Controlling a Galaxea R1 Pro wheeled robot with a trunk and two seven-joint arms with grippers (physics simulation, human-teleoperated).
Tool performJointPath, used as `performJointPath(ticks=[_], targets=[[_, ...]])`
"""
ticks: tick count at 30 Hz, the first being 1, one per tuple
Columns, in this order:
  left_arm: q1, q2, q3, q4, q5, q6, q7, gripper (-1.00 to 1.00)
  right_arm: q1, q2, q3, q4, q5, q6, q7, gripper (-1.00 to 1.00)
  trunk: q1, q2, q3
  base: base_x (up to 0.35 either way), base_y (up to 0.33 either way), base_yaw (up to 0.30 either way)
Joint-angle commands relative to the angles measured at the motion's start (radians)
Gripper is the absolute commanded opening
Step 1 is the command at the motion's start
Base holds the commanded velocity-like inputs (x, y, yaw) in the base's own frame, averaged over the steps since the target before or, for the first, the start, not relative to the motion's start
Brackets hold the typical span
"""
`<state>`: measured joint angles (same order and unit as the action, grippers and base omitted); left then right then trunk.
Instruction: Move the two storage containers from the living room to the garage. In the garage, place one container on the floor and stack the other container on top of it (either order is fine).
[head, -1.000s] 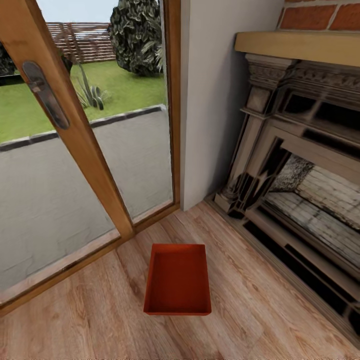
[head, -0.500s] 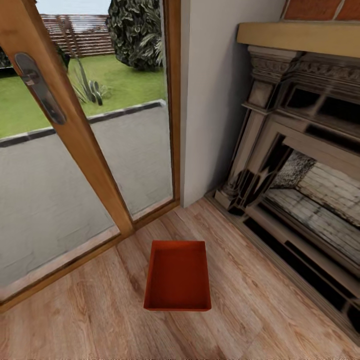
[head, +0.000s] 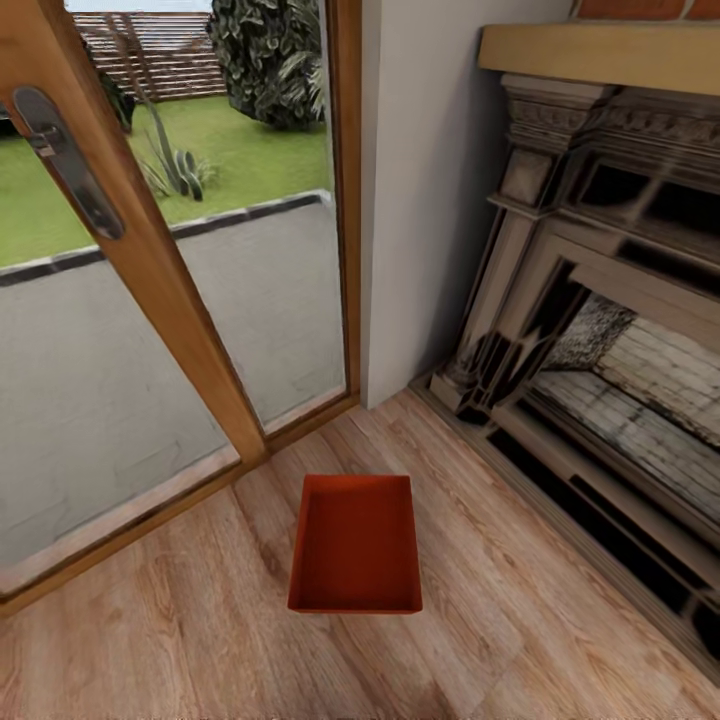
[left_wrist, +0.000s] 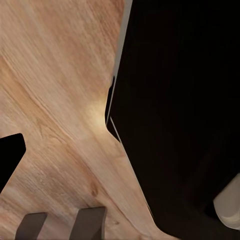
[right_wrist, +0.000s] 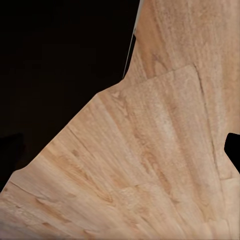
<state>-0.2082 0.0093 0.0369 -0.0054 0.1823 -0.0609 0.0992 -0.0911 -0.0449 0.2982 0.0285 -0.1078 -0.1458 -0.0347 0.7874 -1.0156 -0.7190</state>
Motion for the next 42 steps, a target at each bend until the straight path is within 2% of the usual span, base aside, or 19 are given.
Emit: performJointPath(ticks=[1, 34, 42], targets=[[0.000, 0.000, 0.003, 0.001, 0.005, -0.003, 0.001, 1.00, -0.001, 0.000, 0.009, 0.003, -0.010, -0.006, -0.001, 1.00, 0.000, 0.000, -0.002, 0.000, 0.000, 0.000], [0.000, 0.000, 0.004, 0.001, 0.005, -0.003, 0.001, 1.00, -0.001, 0.001, 0.009, 0.003, -0.010, -0.006, -0.001, 1.00, 0.000, 0.000, -0.055, 0.000, 0.000, 0.000], [0.000, 0.000, 0.004, 0.001, 0.005, -0.003, 0.001, 1.00, -0.001, -0.001, 0.009, 0.003, -0.010, -0.005, -0.004, 1.00, 0.000, 0.000, -0.058, 0.000, 0.000, 0.000]])
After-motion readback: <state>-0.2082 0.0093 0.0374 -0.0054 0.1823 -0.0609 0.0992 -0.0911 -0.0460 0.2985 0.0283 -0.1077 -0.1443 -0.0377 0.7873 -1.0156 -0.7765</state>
